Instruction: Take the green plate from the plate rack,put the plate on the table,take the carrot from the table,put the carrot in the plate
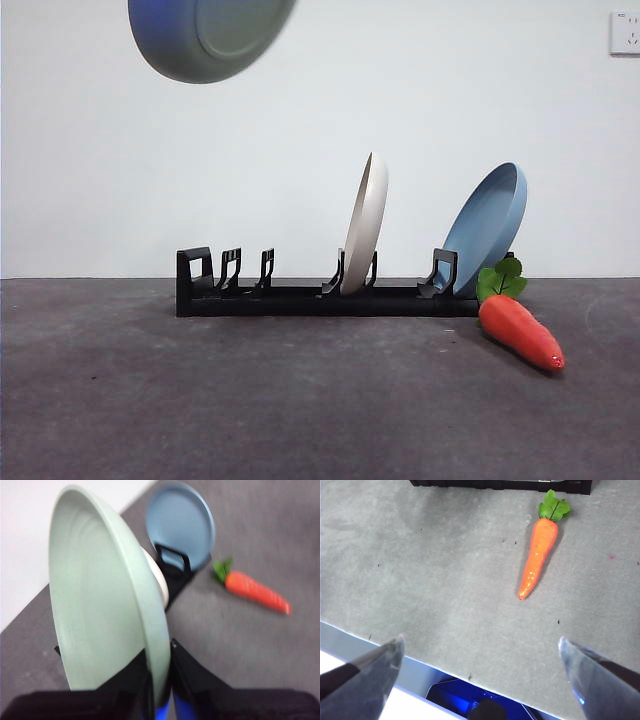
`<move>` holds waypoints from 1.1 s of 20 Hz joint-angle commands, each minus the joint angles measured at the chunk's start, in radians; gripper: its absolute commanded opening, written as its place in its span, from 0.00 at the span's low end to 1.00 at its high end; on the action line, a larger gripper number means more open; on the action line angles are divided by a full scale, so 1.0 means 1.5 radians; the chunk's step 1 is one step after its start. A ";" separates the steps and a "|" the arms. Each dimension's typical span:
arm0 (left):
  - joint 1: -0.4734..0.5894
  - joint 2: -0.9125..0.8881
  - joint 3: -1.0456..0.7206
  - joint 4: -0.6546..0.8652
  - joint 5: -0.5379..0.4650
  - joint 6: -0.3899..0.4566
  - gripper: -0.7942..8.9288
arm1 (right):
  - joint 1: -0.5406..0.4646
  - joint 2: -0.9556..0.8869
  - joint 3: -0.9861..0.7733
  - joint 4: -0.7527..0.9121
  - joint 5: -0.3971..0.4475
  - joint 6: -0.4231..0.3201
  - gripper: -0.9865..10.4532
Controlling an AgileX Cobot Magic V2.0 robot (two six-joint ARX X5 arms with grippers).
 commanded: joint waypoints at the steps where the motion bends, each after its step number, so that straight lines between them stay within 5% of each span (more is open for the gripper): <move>1: -0.077 0.029 -0.017 -0.019 -0.090 0.053 0.08 | 0.002 -0.001 0.002 0.002 -0.001 0.004 0.74; 4: -0.156 0.066 -0.086 -0.015 -0.181 0.053 0.08 | 0.002 -0.001 0.002 0.002 -0.001 0.004 0.74; 10: -0.219 0.101 -0.321 0.158 -0.236 0.072 0.08 | 0.002 -0.001 0.002 0.002 -0.001 0.004 0.74; 15: -0.226 0.167 -0.437 0.274 -0.230 0.105 0.08 | 0.002 -0.001 0.002 0.002 -0.040 0.004 0.74; 22: -0.225 0.280 -0.444 0.356 -0.209 0.118 0.07 | 0.002 -0.001 0.002 0.002 -0.049 0.005 0.74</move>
